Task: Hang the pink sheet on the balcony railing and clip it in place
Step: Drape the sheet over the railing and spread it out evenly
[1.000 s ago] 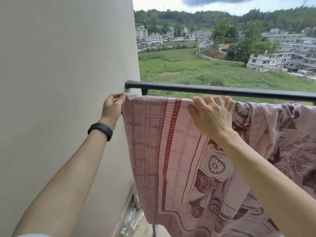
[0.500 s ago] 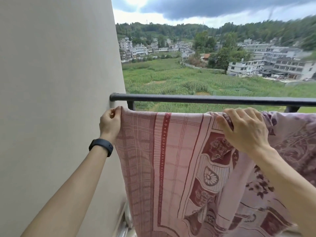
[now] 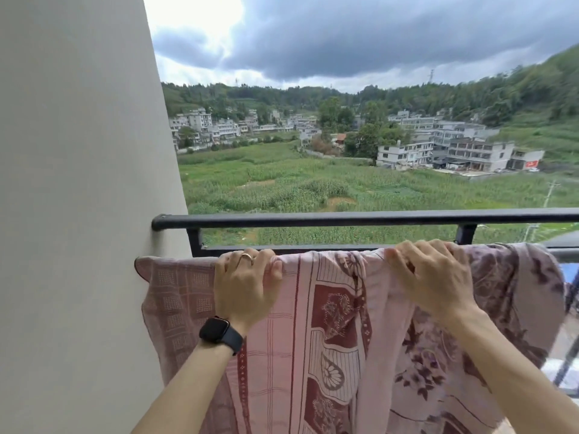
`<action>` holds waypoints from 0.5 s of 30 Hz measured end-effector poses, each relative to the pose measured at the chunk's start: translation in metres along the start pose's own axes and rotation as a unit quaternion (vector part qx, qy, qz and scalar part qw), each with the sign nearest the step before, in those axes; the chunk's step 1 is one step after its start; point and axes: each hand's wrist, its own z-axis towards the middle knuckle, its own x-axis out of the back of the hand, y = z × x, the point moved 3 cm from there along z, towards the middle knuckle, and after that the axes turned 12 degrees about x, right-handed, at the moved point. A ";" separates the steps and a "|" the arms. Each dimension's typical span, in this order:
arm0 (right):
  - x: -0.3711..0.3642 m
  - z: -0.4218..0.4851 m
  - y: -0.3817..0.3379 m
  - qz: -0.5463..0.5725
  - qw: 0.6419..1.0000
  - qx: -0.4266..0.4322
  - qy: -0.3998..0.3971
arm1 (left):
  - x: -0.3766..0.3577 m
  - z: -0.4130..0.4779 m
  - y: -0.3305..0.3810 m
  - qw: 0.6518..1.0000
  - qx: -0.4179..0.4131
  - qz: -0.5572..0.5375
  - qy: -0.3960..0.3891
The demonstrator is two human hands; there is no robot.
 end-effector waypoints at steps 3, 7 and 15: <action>0.001 -0.002 0.035 -0.029 0.998 0.038 0.038 | -0.001 0.001 -0.007 1.000 0.010 0.013 0.013; 0.000 0.001 0.059 0.011 0.998 0.037 0.053 | 0.001 0.004 -0.008 0.999 0.027 0.035 0.017; -0.009 -0.032 0.094 0.038 0.993 0.092 0.070 | 0.017 0.002 0.018 0.990 0.110 0.078 0.049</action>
